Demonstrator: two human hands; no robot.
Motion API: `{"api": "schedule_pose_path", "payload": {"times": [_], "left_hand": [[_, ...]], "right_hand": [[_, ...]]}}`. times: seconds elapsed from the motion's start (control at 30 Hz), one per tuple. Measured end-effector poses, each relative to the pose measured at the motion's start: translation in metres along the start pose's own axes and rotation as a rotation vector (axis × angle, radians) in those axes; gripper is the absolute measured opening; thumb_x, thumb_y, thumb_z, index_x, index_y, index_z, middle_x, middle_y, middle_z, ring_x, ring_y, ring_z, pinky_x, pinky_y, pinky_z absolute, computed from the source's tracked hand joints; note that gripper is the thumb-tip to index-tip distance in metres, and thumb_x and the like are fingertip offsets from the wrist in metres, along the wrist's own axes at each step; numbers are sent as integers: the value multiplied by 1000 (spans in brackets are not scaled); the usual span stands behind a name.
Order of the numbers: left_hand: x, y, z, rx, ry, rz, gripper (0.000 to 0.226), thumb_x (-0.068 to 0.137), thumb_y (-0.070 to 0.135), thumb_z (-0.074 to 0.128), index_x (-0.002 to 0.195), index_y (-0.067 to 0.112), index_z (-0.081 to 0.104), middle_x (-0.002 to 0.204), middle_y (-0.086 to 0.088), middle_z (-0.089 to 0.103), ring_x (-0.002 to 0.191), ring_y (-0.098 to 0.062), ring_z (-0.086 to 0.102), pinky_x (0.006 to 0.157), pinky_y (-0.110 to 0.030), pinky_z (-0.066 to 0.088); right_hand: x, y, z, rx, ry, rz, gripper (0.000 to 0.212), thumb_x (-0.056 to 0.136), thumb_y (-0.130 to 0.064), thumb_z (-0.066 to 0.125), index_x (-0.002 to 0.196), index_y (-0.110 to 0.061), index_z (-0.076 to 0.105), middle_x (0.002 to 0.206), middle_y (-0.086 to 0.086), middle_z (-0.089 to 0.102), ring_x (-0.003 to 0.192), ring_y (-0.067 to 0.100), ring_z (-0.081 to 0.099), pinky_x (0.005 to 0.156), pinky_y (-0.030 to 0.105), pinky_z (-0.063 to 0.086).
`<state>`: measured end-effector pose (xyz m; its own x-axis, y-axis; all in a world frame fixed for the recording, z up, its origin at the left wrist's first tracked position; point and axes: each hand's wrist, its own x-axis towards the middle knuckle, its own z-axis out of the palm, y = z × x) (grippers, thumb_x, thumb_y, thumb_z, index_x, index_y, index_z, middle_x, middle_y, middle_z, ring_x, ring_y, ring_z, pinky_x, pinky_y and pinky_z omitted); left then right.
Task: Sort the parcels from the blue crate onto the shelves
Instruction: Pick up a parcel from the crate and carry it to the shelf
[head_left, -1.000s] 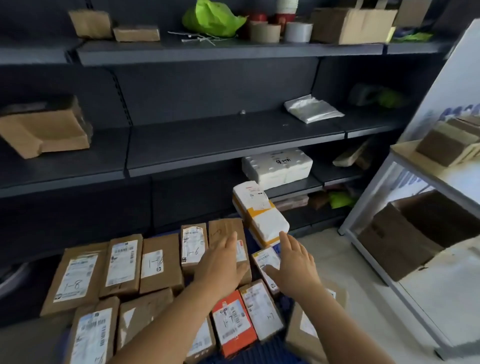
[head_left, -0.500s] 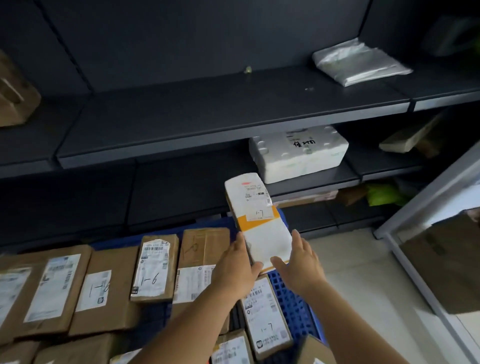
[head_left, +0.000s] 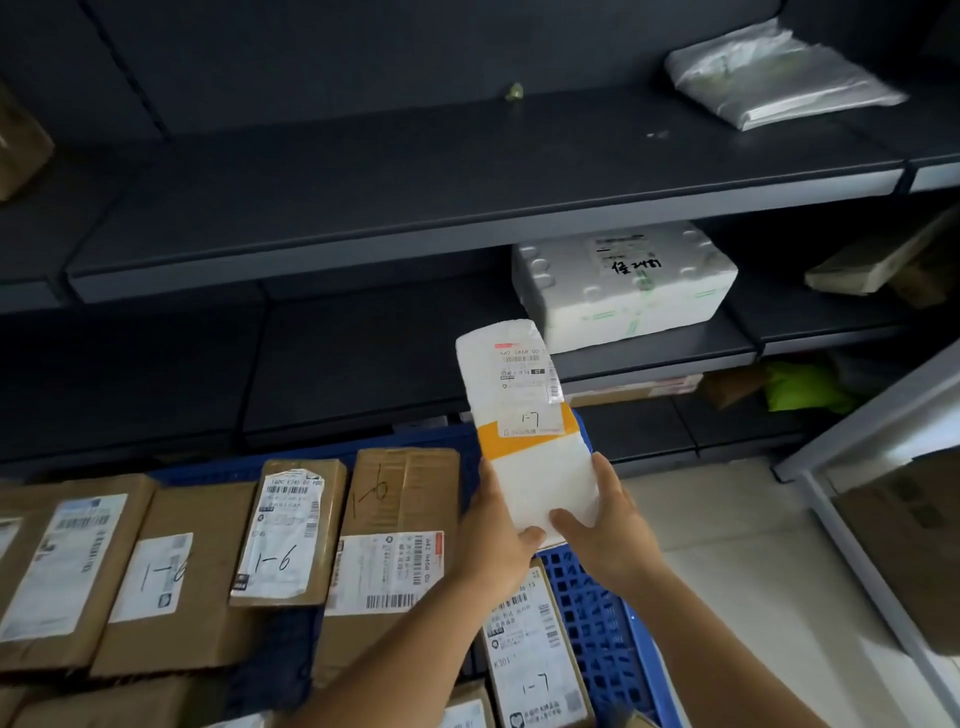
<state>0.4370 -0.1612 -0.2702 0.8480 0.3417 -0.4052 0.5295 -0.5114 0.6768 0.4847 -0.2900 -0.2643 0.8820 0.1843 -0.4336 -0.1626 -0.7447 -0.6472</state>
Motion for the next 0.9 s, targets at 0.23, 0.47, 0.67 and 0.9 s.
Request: {"api": "schedule_pose_path", "payload": {"times": [0.23,0.47,0.67,0.9], "left_hand": [[-43,9,-37,-130,12,93,98,84,17,70,149,39,0,133,7,48,115,-13,55,88,-32,55],[-135,-6,-108,-163,98,148,90,85,16,69,145,44,7,124,16,51,113,-10,57,87,-27,54],[-237,-47,-182,-203,226,158,88,85,14,68,147,37,11,126,16,50,117,-12,54,92,-31,53],[-393,-117,-269,-270,437,129,82,85,9,65,145,37,17,123,11,53,113,-12,55,80,-21,49]], "right_hand": [[-58,-31,-12,-3,128,-79,84,89,-33,64,152,-26,10,147,2,34,119,21,48,80,28,44],[-148,-85,4,-10,117,-165,85,87,-36,66,152,-28,11,145,0,34,122,22,45,89,35,46],[-248,-145,43,-5,80,-305,84,85,-36,67,149,-32,13,142,0,35,120,22,45,87,36,46],[-386,-210,112,-56,-24,-527,83,85,-42,65,148,-33,13,145,0,33,126,25,42,94,40,43]]}}
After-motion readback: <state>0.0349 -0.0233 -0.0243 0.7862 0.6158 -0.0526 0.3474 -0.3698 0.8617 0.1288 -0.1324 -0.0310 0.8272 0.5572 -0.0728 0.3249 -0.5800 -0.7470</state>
